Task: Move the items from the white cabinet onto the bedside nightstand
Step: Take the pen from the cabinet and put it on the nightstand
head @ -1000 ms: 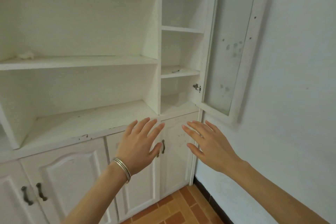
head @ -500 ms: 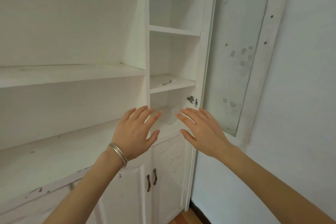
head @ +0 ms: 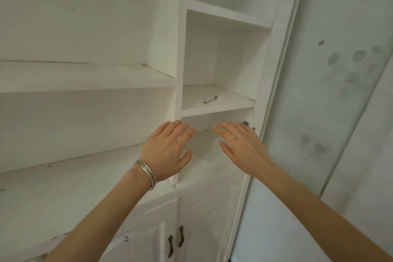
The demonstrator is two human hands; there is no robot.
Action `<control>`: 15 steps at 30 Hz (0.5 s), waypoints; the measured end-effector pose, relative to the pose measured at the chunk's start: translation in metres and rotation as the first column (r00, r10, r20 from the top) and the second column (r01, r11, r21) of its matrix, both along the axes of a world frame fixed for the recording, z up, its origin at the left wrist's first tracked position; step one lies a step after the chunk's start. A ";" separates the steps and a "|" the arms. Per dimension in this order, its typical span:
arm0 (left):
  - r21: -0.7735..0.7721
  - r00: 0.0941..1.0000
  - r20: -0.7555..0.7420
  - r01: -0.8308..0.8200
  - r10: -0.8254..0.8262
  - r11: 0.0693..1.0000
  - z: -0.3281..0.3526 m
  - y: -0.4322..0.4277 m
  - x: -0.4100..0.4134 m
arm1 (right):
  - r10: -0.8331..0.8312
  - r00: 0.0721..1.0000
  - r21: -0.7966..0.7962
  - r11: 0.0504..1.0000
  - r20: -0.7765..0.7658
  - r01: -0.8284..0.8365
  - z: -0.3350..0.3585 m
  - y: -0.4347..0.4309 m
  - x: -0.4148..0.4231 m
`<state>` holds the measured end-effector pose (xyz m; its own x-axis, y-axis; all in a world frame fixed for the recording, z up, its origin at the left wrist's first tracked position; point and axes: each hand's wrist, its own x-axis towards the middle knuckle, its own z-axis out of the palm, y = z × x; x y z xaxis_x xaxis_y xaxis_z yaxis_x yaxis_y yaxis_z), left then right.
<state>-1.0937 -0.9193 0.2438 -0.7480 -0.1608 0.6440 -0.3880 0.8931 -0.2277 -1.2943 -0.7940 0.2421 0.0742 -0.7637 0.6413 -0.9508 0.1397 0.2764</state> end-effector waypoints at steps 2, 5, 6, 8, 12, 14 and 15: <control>-0.005 1.000 0.002 -0.019 0.019 1.000 0.007 -0.015 -0.025 | 0.006 1.000 -0.023 1.000 0.009 -0.006 0.009 -0.025 -0.031; -0.026 0.999 0.026 -0.038 0.039 0.999 0.015 -0.038 -0.062 | 0.031 0.999 -0.049 0.998 0.021 -0.030 0.027 -0.067 -0.073; -0.029 0.999 0.021 -0.043 0.044 0.999 0.016 -0.045 -0.073 | 0.045 0.999 -0.038 0.998 0.025 -0.044 0.032 -0.081 -0.087; -0.018 0.999 0.017 -0.049 0.049 0.999 0.016 -0.059 -0.093 | 0.066 0.996 0.010 0.998 0.055 -0.067 0.041 -0.107 -0.112; 0.018 0.995 0.050 -0.086 0.085 0.996 0.007 -0.078 -0.123 | 0.086 0.992 0.199 0.975 0.091 -0.103 0.046 -0.148 -0.148; 0.040 0.993 0.069 -0.098 0.095 0.994 0.001 -0.085 -0.132 | 0.107 0.990 0.300 0.945 0.094 -0.131 0.043 -0.161 -0.161; 0.040 0.993 0.069 -0.103 0.100 0.994 -0.002 -0.087 -0.135 | 0.132 0.985 0.326 0.932 0.107 -0.160 0.040 -0.167 -0.166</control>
